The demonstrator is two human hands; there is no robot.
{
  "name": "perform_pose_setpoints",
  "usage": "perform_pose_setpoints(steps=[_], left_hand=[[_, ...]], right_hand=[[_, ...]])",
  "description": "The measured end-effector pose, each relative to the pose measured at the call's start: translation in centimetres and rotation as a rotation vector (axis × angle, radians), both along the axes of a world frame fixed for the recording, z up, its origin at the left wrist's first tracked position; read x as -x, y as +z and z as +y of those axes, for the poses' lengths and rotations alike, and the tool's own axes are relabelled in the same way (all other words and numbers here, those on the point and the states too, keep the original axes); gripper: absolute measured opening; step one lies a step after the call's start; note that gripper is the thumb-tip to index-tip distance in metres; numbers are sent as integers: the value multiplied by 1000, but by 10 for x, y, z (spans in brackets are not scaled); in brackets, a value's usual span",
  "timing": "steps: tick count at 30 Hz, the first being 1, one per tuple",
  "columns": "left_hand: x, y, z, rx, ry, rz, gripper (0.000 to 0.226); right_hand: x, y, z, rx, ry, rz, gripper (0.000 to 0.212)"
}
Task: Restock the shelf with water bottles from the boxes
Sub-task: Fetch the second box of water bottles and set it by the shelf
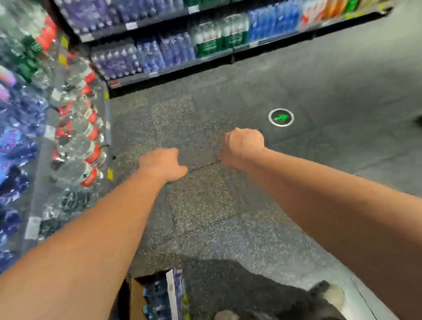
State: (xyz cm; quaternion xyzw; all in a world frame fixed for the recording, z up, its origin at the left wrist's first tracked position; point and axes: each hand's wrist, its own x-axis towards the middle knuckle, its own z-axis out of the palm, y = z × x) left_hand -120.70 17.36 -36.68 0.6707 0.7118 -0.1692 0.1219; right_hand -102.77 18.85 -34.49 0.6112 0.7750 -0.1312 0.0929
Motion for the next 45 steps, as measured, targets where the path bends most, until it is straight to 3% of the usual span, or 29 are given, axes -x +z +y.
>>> perform_pose_setpoints(steps=[7,11,18,22,34,41,45], left_hand=[[-233,31,57,-27,-362,11,36],[-364,45,62,-54,-512,-6,28],[-563,62,48,-104,-780,-49,38],[-651,66,38,-90,-951,-54,32],[-879,65,23,-38,-1457,-49,41],[-975,53,-34,13,-1716,-33,30],[-1028,47,-83,8,-1810,-12,36]], right_hand=[[-221,24,-8,-100,-340,-44,31],[-345,37,-31,-84,-520,-67,30],[-514,57,-85,-60,-769,-103,28],[-581,55,-104,-41,-924,-108,17],[-736,28,-160,115,-1358,-100,35],[-796,20,-227,153,-1635,20,35],[-839,12,-275,126,-1736,8,29]])
